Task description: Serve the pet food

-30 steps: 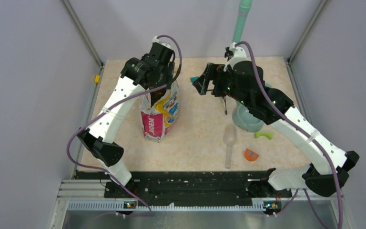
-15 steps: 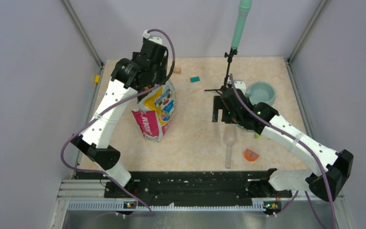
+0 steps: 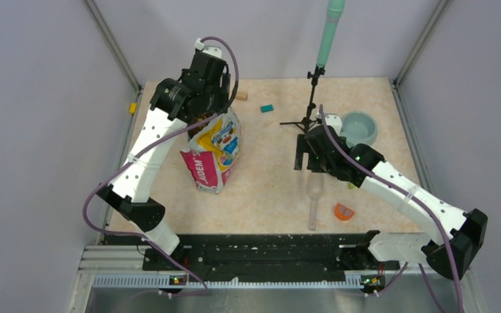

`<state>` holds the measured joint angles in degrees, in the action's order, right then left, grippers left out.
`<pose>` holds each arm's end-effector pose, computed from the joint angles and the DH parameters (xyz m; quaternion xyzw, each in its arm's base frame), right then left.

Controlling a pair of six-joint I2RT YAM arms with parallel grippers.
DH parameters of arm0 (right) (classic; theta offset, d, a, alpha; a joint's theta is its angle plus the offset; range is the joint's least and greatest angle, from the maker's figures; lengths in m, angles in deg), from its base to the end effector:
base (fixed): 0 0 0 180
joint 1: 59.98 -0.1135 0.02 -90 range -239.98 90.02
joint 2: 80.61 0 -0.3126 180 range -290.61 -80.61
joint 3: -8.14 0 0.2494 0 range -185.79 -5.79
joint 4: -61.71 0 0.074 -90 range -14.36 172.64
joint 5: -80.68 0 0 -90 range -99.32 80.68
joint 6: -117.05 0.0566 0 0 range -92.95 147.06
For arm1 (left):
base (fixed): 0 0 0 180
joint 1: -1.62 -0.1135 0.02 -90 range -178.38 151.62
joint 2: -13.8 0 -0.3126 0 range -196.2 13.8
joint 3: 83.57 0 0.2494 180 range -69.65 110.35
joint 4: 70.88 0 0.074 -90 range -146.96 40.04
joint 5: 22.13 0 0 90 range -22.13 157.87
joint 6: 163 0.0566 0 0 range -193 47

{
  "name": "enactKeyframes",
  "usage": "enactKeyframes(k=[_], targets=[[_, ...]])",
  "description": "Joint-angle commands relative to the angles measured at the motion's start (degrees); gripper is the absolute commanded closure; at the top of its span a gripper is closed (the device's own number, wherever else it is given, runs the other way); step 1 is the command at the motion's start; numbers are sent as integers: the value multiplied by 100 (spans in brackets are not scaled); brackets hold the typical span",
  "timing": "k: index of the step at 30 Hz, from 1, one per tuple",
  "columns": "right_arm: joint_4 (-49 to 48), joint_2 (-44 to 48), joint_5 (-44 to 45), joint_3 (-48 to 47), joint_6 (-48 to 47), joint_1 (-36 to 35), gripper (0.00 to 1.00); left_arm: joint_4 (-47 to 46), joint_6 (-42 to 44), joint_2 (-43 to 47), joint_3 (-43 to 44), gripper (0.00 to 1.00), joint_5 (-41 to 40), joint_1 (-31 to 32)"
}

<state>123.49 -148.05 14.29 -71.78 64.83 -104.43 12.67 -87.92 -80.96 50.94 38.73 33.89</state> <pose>0.1770 0.1418 0.3607 0.0176 0.9203 0.0793 0.3826 0.2910 -0.1512 0.4991 0.0367 0.8949 0.0601 0.4406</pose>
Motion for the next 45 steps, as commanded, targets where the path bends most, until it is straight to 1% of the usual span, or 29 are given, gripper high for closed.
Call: enactKeyframes(k=[1, 3, 5, 8, 12, 15, 19, 23, 26, 30, 32, 33, 35, 36, 37, 38, 39, 42, 45], targets=[[298, 192, 384, 175, 153, 65, 10, -632, -6, 533, 422, 25, 295, -24], [381, 257, 356, 339, 253, 68, 10, -883, -54, 750, 385, 25, 510, -22], [471, 346, 244, 530, 410, 68, 10, -1196, -112, 944, 257, 25, 902, -26], [489, 486, -127, 926, 708, 68, 10, -1693, -268, 1166, -32, 26, 1796, -9], [256, 608, -739, 1668, 1062, 68, 16, -2318, -704, 1259, -510, 26, 2716, 10], [-11, 624, -972, 2238, 1269, 68, 20, -2612, -1049, 1201, -778, 28, 3181, 55], [-338, 521, -1177, 2716, 1467, 38, 22, -2751, -1300, 1072, -958, 29, 3385, 193], [-735, 305, -1241, 3004, 1537, -90, 25, -2767, -1312, 1057, -1033, 30, 3268, 224], [-1074, -52, -1227, 3065, 1539, -118, 30, -2779, -1295, 1095, -1102, 30, 3056, 221], [-1349, -672, -1054, 2940, 1486, -239, 35, -2771, -1315, 1139, -1181, 30, 2970, 225], [-1346, -956, -936, 2829, 1434, -279, 41, -2751, -1337, 1160, -1217, 30, 2967, 224], [-1312, -1072, -901, 2747, 1424, -277, 45, -2719, -1340, 1165, -1215, 30, 2972, 220], [-1199, -1265, -851, 2562, 1348, -276, 60, -2587, -1362, 1143, -1192, 30, 2734, 197], [-1158, -1281, -867, 2451, 1301, -277, 79, -2504, -1381, 1122, -1155, 29, 2722, 166], [-1126, -1265, -900, 2337, 1235, -275, 94, -2410, -1404, 1093, -1118, 29, 2754, 133], [-1103, -1201, -936, 2224, 1176, -278, 100, -2326, -1422, 1059, -1072, 29, 2828, 90], [-1113, -1110, -1012, 2113, 1081, -271, 100, -2221, -1438, 1021, -1015, 29, 2880, 4], [-1465, -694, -1461, 1820, 601, -267, 100, -2035, -1444, 971, -897, 27, 3432, -307], [-1839, -367, -2291, 1494, 45, -266, 100, -1995, -1460, 997, -893, 25, 4197, -779]])
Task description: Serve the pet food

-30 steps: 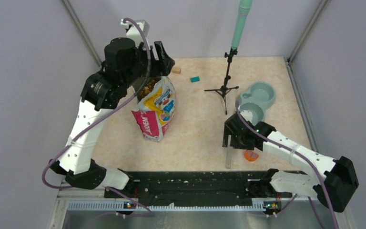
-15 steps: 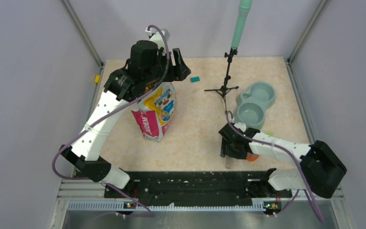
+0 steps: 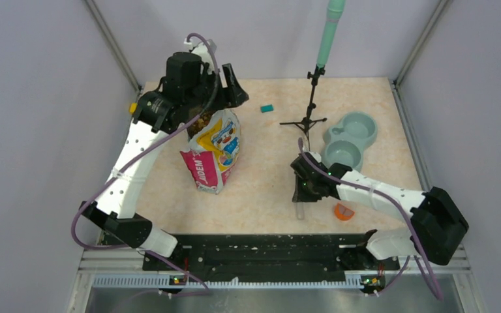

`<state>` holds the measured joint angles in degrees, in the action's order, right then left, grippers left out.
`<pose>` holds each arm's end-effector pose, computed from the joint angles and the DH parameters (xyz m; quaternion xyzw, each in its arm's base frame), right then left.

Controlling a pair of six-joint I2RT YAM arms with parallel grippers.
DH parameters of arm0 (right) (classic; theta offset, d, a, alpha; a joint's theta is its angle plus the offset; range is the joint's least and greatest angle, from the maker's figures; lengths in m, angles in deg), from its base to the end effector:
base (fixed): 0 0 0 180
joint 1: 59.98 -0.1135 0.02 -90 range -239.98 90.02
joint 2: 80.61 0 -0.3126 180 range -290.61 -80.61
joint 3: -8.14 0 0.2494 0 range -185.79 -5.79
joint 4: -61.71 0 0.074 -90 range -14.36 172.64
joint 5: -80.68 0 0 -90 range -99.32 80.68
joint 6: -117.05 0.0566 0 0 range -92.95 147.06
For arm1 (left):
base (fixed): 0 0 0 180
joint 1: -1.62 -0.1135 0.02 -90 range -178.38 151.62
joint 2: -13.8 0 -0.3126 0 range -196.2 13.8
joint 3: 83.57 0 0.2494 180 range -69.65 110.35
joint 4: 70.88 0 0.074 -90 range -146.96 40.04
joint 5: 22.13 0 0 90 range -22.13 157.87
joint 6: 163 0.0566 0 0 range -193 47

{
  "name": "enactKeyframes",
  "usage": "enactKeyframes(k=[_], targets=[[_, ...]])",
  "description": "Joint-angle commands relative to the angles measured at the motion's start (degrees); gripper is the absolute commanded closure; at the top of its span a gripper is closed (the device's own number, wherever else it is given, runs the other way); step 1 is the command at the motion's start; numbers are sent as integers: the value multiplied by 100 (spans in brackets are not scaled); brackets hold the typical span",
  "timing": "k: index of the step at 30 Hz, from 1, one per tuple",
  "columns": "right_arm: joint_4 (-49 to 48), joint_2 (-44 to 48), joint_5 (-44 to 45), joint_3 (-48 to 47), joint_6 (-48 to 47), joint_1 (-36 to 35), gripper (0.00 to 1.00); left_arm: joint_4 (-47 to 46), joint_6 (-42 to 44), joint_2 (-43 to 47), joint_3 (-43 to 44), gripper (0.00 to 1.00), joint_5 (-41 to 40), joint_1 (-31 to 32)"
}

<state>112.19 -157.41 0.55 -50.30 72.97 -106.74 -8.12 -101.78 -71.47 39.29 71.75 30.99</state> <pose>0.1661 0.1625 0.2183 0.0086 0.9794 0.0740 0.1875 0.2682 -0.1553 0.5217 0.0225 0.8436 -0.2853 0.4543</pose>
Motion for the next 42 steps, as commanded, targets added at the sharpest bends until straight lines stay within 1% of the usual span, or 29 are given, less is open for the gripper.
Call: enactKeyframes(k=[1, 4, 6, 8, 11, 14, 17, 24, 26, 29, 32, 38, 42], targets=[[-846, 646, -1319, -772, -916, -38, 100, 68, -57, 73, 259, 25, 1214, -658], [-1148, 795, -2081, -1125, -1212, 0, 100, -100, -6, 138, 69, 25, 2126, -1054], [-1328, 779, -2522, -1356, -1334, 45, 100, -345, -168, 176, -209, 25, 2597, -1237], [-1499, 715, -3010, -1558, -1405, 141, 100, -613, -351, 201, -447, 24, 3016, -1340], [-1808, 736, -3631, -1674, -1410, 310, 100, -989, -602, 247, -631, 21, 3374, -1440], [-2428, 864, -4154, -1591, -1206, 494, 100, -1420, -938, 228, -771, 20, 3875, -1592], [-3031, 919, -4925, -1528, -902, 779, 100, -1939, -1301, 174, -878, 17, 4424, -1688], [-4059, 964, -5920, -1664, -285, 1296, 100, -2604, -1559, 172, -886, 15, 4995, -1845], [-4307, 943, -6115, -1653, -131, 1384, 100, -2940, -1800, 203, -1032, 16, 5115, -1855], [-4340, 877, -6159, -1665, -104, 1424, 100, -3715, -2249, 310, -1457, 22, 5215, -1855], [-4438, 812, -6188, -1619, -36, 1424, 100, -3975, -2539, 293, -1753, 28, 5256, -1855], [-4565, 724, -6149, -1543, 57, 1422, 100, -5056, -3293, 393, -2360, 28, 5593, -1707], [-4716, 665, -6164, -1515, 139, 1425, 100, -5201, -3452, 375, -2509, 33, 5658, -1521]])
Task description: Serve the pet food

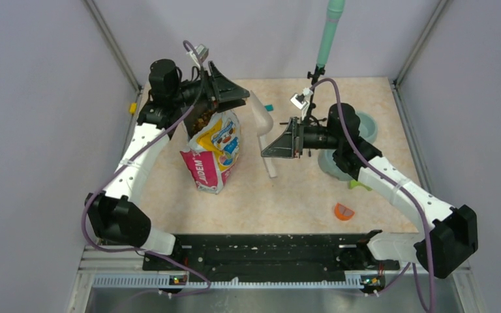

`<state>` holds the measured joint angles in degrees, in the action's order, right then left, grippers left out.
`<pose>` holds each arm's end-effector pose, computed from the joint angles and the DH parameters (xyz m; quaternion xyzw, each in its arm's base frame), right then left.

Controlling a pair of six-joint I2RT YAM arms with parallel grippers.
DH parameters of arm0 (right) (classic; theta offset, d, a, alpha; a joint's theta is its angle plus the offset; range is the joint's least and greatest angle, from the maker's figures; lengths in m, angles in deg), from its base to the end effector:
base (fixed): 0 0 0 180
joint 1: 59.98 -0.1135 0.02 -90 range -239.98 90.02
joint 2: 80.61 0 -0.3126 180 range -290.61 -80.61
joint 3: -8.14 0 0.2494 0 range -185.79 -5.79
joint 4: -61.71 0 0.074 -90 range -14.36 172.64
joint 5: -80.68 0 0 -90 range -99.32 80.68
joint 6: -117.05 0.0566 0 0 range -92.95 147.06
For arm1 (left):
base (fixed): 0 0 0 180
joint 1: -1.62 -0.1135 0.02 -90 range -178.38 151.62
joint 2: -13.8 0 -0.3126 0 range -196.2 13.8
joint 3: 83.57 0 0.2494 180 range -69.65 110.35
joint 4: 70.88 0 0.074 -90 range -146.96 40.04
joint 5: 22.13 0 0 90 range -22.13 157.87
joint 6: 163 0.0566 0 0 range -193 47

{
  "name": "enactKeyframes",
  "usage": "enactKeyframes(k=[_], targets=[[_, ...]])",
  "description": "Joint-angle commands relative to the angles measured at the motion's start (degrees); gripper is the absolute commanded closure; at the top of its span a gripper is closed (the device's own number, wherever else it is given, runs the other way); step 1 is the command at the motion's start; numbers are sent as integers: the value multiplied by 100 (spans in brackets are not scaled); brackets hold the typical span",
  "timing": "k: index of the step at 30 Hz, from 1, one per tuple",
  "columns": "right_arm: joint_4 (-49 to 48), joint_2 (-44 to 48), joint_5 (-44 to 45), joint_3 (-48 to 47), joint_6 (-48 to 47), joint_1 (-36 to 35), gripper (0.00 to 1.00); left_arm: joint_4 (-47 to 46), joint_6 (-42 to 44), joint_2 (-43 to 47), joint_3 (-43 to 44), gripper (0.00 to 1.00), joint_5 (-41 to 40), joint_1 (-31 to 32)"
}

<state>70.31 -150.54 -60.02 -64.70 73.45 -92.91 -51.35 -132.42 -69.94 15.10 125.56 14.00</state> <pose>0.2037 0.1841 0.4089 -0.2068 0.6990 0.6315 0.2643 0.3129 -0.1176 0.4801 0.0431 0.7208 -0.6355 0.2733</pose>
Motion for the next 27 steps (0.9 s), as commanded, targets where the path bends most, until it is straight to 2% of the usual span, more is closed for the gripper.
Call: enactKeyframes(k=[1, 4, 10, 17, 23, 27], targets=[[-531, -38, -96, -76, 94, 41, 100, -986, -455, 231, -119, 35, 300, 215], [-526, -35, -36, -28, 108, 42, 100, -1217, -587, 274, -170, 39, 321, 279], [-1075, 72, -62, 206, 482, 53, 100, -1097, -516, 310, -266, 43, 202, 278], [-3132, 299, -282, 1002, 2005, 381, 100, -1019, -491, 417, -362, 50, -83, 247], [-4020, 288, -393, 1175, 2630, 427, 100, -1300, -733, 329, -452, 45, -11, 247], [-4703, 195, -442, 1206, 3100, 428, 100, -1291, -758, 228, -496, 32, 87, 262]])
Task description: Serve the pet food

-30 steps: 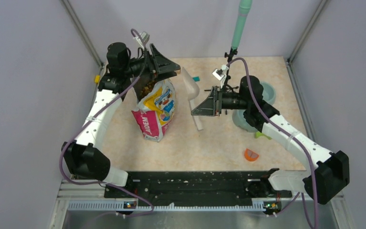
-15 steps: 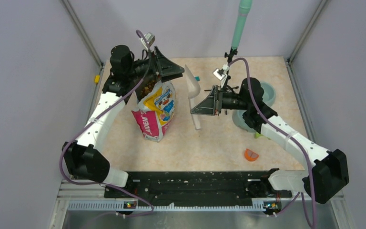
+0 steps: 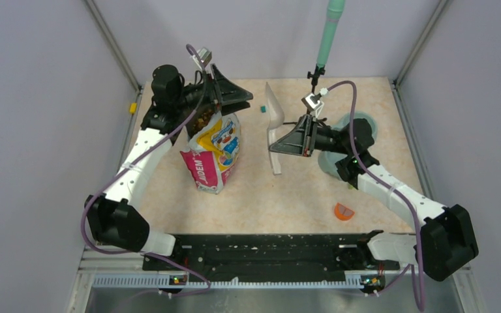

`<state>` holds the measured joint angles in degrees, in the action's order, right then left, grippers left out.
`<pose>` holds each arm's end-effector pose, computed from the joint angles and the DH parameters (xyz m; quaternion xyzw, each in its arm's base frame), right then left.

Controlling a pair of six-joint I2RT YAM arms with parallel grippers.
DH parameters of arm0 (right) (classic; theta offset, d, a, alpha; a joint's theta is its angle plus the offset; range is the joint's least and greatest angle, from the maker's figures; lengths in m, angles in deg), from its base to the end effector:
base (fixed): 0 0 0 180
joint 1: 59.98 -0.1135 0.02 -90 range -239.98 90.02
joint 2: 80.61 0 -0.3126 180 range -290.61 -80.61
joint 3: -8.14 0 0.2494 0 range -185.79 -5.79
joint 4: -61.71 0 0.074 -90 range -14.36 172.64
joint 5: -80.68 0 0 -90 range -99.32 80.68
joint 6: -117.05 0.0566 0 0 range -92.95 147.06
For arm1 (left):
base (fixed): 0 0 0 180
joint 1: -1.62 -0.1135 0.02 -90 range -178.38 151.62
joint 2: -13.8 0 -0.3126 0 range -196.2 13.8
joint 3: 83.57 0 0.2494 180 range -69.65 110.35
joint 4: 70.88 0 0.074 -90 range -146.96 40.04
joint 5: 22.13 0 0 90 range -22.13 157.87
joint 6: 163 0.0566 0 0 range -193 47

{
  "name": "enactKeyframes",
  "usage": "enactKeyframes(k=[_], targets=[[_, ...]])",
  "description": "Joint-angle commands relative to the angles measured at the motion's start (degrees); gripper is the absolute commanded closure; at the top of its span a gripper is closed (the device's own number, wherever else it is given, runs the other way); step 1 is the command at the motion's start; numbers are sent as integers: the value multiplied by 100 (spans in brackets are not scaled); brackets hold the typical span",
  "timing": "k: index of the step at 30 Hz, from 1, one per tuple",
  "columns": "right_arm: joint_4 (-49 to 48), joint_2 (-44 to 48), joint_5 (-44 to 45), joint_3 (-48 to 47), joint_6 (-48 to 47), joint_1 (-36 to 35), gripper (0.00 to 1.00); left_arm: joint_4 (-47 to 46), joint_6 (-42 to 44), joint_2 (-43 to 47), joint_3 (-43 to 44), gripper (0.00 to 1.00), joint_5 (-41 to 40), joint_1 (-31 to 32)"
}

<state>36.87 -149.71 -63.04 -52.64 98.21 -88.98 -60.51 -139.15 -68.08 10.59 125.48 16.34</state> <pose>0.2038 0.1651 0.4000 -0.1459 0.6282 0.7217 0.2515 0.3010 -0.1285 0.4795 0.0477 0.6991 -0.6635 0.2621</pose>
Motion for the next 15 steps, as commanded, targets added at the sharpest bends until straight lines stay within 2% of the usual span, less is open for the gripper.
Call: enactKeyframes(k=[1, 4, 7, 15], targets=[[-1543, 68, -155, 0, 733, 34, 100, -374, -72, 19, -48, 28, 153, 45], [-1971, -93, -229, 24, 1032, 34, 100, -381, 30, 3, 4, 22, 303, 66], [-2357, -247, -304, 31, 1286, 34, 100, -518, 14, 1, 45, 21, 447, 95], [-2803, -587, -396, -59, 1573, 34, 100, -1297, -320, -172, 17, 31, 645, 572]])
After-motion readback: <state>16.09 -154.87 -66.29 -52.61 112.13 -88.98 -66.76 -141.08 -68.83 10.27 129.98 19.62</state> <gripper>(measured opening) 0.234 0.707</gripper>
